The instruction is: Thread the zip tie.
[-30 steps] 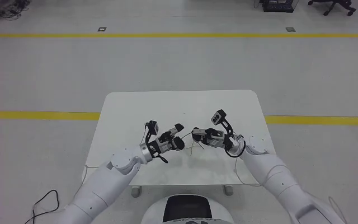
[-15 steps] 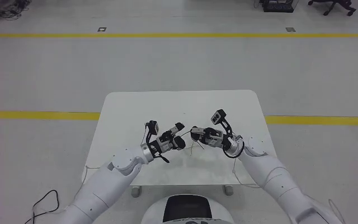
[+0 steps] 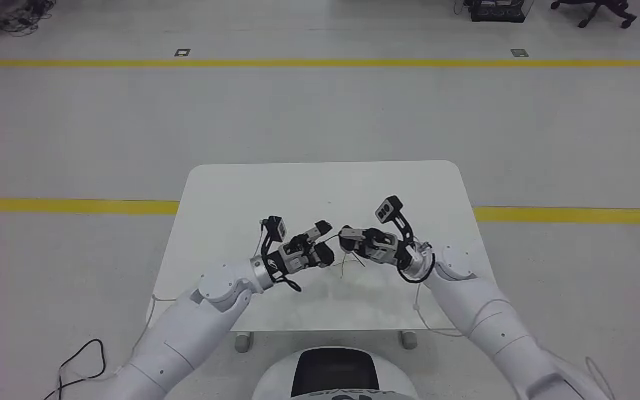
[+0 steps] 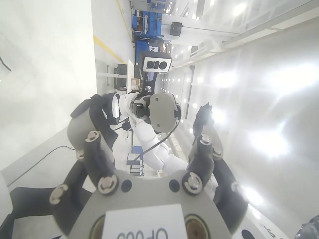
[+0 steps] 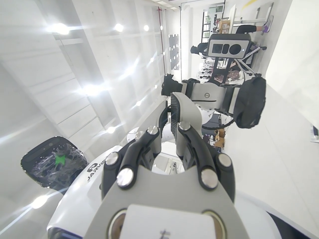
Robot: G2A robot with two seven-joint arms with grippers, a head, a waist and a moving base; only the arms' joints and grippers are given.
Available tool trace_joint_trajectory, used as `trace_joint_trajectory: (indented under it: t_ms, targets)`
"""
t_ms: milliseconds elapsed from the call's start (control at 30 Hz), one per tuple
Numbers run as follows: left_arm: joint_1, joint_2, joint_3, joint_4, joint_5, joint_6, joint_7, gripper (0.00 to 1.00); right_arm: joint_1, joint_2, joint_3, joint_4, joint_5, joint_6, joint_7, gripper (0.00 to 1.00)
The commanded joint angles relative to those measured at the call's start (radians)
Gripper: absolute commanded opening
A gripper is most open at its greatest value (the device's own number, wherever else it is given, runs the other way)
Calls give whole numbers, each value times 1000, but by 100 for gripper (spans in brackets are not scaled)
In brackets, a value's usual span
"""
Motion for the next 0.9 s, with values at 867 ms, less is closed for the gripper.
trace_joint_trajectory:
  t_ms: [867]
  targets:
    - [5,-1,-32,10,-34,-23,-13,32,3,2,45,23,-93,49,15,0]
